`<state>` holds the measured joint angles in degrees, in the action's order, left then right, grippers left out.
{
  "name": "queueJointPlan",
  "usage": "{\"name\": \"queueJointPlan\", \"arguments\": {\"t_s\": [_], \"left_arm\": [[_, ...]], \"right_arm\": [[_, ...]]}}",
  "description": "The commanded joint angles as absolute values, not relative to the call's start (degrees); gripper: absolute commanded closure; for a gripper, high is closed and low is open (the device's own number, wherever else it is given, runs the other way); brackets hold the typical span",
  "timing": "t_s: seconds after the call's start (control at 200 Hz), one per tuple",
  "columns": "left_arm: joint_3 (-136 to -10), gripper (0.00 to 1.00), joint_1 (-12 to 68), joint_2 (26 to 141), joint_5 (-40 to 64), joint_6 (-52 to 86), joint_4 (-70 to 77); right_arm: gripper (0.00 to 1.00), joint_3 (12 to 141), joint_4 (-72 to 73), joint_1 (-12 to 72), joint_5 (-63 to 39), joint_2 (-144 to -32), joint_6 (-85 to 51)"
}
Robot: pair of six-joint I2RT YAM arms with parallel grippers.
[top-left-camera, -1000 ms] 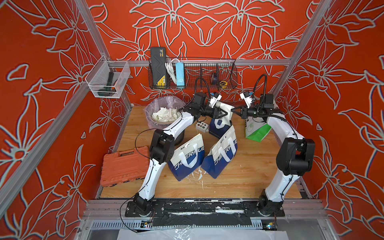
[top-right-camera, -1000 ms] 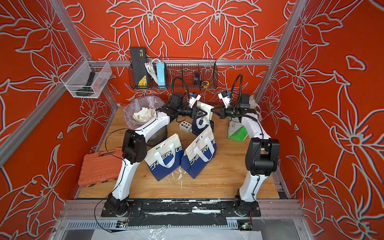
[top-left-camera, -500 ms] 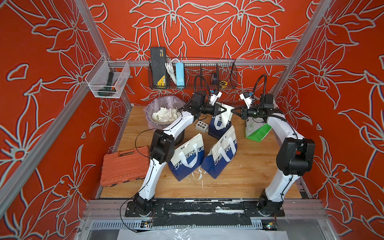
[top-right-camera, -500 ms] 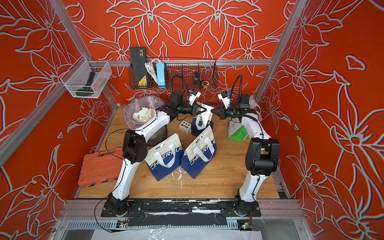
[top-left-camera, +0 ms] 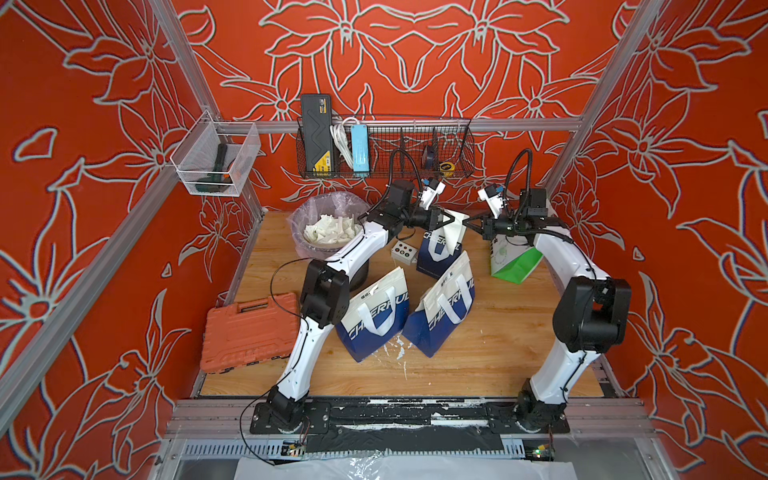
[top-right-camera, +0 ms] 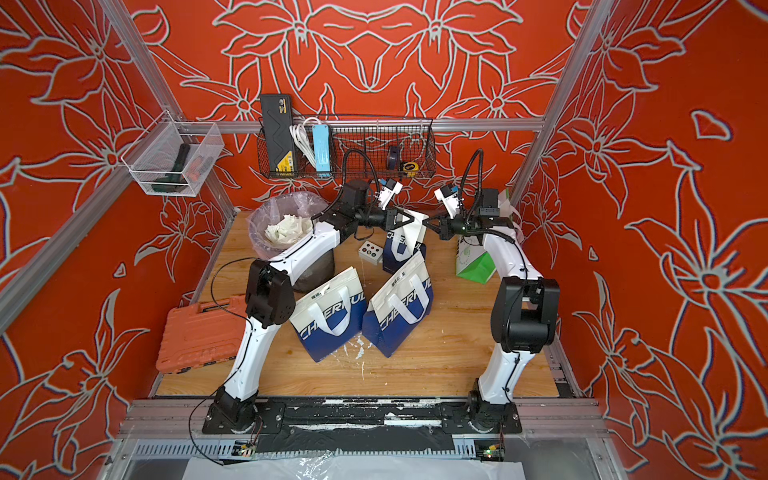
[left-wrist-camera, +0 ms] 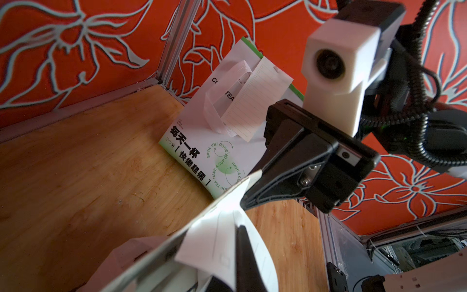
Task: Shred takeout receipts and throw away
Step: Tear off the takeout receipt from the takeout bag.
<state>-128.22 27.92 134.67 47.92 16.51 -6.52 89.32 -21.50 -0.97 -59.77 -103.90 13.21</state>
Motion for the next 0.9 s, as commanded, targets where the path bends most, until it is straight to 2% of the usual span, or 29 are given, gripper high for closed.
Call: {"name": "queueJointPlan", "arguments": {"t_s": [0.0, 0.601, 0.896], "left_arm": [[-130.34, 1.0, 27.95, 131.42, 48.46, 15.61, -4.5], [-130.36, 1.0, 26.02, 128.41, 41.28, 13.08, -3.97], [-130.34, 1.0, 25.99, 128.03, 42.19, 12.93, -3.17]], "right_arm": [[1.0, 88.31, -25.71, -0.7, -55.51, -102.57, 16.9], [1.0, 88.07, -25.53, -0.91, -54.63, -102.66, 16.61], [1.0, 87.62, -25.65, -0.99, -52.59, -102.56, 17.32]]}}
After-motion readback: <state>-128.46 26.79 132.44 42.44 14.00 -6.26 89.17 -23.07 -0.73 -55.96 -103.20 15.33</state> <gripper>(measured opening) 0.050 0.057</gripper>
